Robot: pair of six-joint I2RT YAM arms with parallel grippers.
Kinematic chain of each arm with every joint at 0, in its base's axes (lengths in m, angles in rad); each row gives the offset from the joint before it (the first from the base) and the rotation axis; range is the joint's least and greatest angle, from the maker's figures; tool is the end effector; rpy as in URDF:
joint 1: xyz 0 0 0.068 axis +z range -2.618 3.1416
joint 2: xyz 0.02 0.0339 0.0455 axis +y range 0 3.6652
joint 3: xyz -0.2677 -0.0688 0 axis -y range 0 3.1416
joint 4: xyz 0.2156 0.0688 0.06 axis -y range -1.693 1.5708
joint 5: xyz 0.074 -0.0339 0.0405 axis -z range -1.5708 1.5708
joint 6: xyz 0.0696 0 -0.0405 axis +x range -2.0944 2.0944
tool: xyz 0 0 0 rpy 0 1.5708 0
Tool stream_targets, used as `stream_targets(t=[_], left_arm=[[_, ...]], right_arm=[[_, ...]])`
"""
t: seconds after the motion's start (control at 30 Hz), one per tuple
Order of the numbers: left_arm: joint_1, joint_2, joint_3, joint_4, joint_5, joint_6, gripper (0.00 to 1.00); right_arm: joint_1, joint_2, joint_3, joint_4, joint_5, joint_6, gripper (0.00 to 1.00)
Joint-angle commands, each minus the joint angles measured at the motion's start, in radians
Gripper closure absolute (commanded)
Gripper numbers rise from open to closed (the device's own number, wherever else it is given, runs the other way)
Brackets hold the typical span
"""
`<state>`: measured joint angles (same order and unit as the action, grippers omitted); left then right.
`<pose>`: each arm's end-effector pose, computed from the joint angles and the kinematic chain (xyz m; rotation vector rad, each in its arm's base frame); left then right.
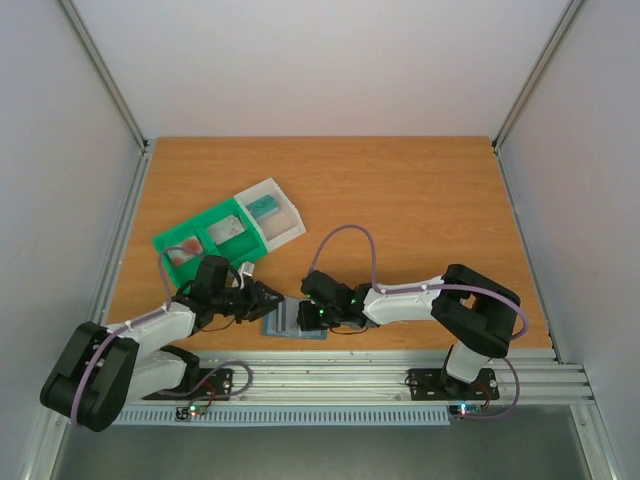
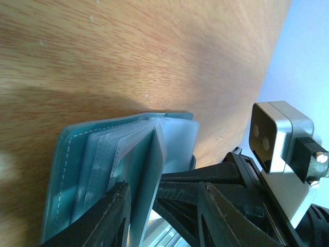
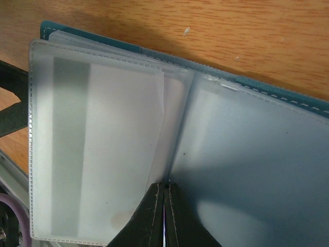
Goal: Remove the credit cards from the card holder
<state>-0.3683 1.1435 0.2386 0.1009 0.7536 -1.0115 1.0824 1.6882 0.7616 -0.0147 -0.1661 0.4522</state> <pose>0.1470 -0.1078 0.1348 -0.4321 2.6222 -1.4747 0.1366 0.2816 0.1277 -0.9051 2.5410 0.7710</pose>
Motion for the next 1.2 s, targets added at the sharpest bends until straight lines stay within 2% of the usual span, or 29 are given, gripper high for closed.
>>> stream_targets(t=[0.0,0.23,0.47,0.7,0.8,1.17], left_arm=[[-0.008,0.008,-0.018,0.088,0.015,-0.009,0.63],[-0.024,-0.005,-0.022,0.112,0.016,-0.043,0.67],[-0.102,0.002,-0.004,0.129,-0.030,-0.076,0.68],[-0.173,0.024,0.028,0.135,-0.075,-0.090,0.68],[-0.197,0.045,0.031,0.185,-0.077,-0.115,0.67],[-0.275,0.114,0.072,0.210,-0.123,-0.137,0.66]], right_arm=[[-0.004,0.022,-0.020,-0.022,0.004,0.009,0.97],[-0.006,0.022,-0.018,-0.019,0.002,0.009,0.96],[-0.006,0.008,-0.019,-0.021,0.003,0.008,0.96],[-0.006,-0.028,-0.030,-0.037,0.022,0.003,0.91],[-0.005,-0.045,-0.042,-0.035,0.038,0.004,0.89],[-0.006,-0.105,-0.068,-0.050,0.079,0.003,0.88]])
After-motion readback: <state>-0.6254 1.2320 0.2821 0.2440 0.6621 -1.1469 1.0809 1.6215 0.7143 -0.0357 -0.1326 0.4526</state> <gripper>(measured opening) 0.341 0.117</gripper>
